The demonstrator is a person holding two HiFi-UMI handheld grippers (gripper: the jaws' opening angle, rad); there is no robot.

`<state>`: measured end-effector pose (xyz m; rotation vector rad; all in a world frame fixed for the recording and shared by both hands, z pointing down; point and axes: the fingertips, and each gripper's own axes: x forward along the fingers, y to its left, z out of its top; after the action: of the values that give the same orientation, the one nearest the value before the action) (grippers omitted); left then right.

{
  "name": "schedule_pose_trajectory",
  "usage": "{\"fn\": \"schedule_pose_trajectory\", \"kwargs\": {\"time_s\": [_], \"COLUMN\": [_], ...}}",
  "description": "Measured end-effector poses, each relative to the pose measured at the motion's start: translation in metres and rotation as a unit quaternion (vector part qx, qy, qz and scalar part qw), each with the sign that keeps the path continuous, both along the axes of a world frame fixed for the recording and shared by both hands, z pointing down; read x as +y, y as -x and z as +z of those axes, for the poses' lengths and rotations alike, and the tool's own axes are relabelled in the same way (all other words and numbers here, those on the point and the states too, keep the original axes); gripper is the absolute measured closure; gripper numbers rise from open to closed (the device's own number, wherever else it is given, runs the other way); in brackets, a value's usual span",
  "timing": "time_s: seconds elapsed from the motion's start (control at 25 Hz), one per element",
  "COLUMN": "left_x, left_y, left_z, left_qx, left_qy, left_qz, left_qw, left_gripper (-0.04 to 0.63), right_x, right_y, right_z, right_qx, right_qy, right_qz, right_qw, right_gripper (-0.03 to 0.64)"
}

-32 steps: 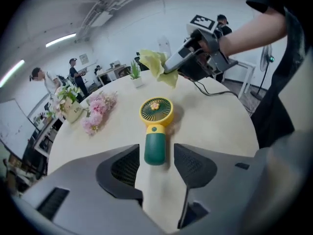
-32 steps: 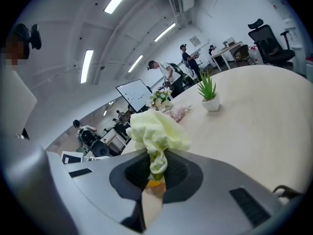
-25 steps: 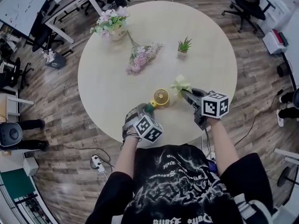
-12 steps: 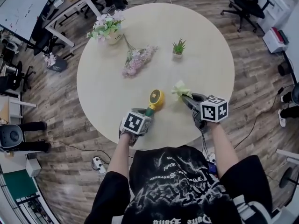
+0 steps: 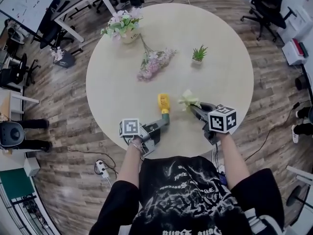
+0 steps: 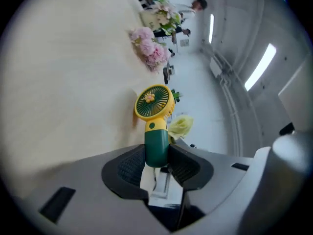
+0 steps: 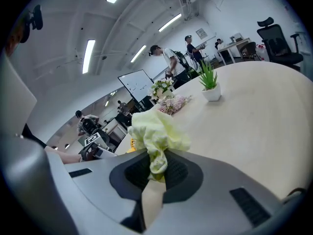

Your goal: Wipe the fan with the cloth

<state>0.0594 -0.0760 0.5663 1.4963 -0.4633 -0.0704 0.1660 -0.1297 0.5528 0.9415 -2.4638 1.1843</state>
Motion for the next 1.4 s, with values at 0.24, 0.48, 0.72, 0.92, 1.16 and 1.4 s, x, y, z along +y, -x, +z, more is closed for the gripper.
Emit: {"fn": "schedule_pose_trajectory", "kwargs": {"time_s": [0.24, 0.48, 0.72, 0.92, 1.16, 1.4], "left_x": [-0.011, -0.017, -0.017, -0.006, -0.008, -0.001], "left_y": [0.017, 0.042, 0.054, 0.066, 0.100, 0.123], "left_z": [-0.008, 0.002, 0.000, 0.015, 0.024, 0.033], "left_qx": [0.116, 0.086, 0.044, -0.087, -0.309, -0.475], "left_qy": [0.045, 0.038, 0.008, 0.000, -0.094, -0.168], "left_qz": [-0.078, -0.104, -0.099, -0.065, -0.013, 0.052], "left_qw": [0.9892, 0.9902, 0.9941, 0.9941, 0.9462, 0.8620], "left_gripper": [0.420, 0.389, 0.284, 0.284, 0.247, 0.245], "right_x": [-0.005, -0.014, -0.017, -0.015, -0.016, -0.022], "right_y": [0.023, 0.048, 0.067, 0.079, 0.089, 0.098], "right_z": [0.002, 0.005, 0.006, 0.008, 0.005, 0.005], "right_qx": [0.010, 0.013, 0.015, 0.026, 0.025, 0.049], "right_qy": [0.009, 0.012, 0.013, 0.011, 0.007, -0.005], "right_qz": [-0.018, -0.027, -0.038, -0.055, -0.063, -0.072], "right_qw": [1.000, 0.999, 0.999, 0.998, 0.998, 0.996], "right_gripper": [0.578, 0.578, 0.578, 0.578, 0.578, 0.578]}}
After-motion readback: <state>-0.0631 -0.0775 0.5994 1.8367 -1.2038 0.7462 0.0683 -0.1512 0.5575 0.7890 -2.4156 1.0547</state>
